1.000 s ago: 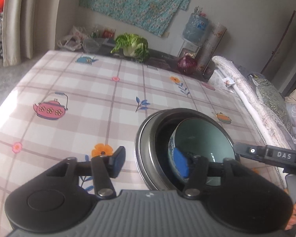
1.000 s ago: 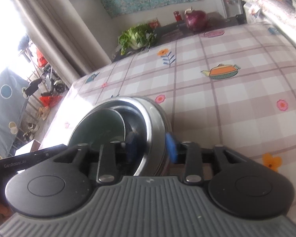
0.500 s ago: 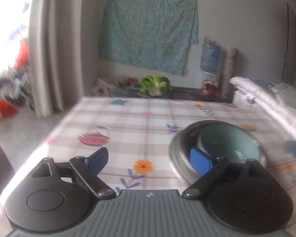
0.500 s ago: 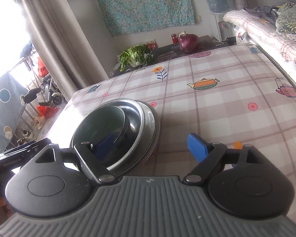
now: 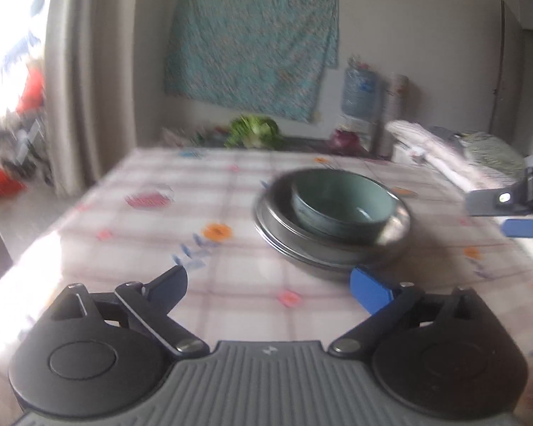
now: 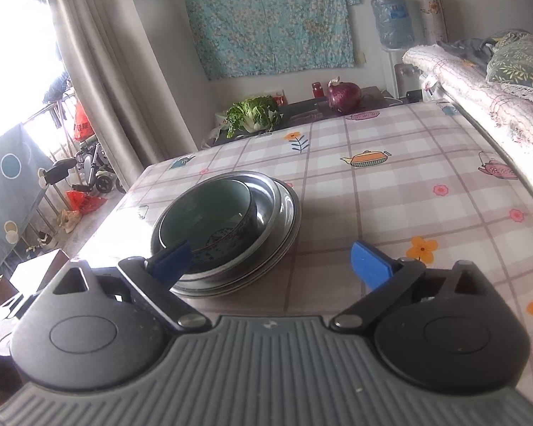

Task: Organize plates and bowls

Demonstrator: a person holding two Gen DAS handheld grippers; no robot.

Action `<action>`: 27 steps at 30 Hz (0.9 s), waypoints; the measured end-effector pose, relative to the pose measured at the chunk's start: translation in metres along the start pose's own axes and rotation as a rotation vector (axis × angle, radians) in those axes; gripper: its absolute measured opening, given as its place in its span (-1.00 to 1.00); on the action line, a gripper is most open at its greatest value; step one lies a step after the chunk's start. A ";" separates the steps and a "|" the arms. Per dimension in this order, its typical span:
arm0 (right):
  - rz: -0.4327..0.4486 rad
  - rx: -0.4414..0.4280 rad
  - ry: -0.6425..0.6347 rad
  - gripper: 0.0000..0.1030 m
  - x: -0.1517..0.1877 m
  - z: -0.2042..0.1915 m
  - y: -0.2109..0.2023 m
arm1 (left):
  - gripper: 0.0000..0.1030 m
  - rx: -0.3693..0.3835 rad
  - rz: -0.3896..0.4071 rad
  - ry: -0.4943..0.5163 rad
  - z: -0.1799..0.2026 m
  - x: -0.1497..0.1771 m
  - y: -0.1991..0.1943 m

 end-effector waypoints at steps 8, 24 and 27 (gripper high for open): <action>-0.051 0.086 -0.031 0.97 0.011 -0.014 -0.013 | 1.00 -0.004 -0.059 -0.034 0.001 -0.008 -0.011; -0.061 0.179 -0.096 0.97 0.005 -0.031 -0.020 | 1.00 -0.197 -0.048 0.160 0.013 -0.048 -0.002; -0.060 0.186 -0.107 0.97 0.004 -0.031 -0.019 | 1.00 -0.234 -0.052 0.185 0.024 -0.049 0.004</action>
Point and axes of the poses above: each gripper's, at about its wrist camera, not at the fingertips, and y roughly the way its jaws point, z to its right, x to its underside, the point moved 2 cm from there along y, roughly the way its jaws point, and after that the axes turned 2 degrees about y, right-handed, at the moved point
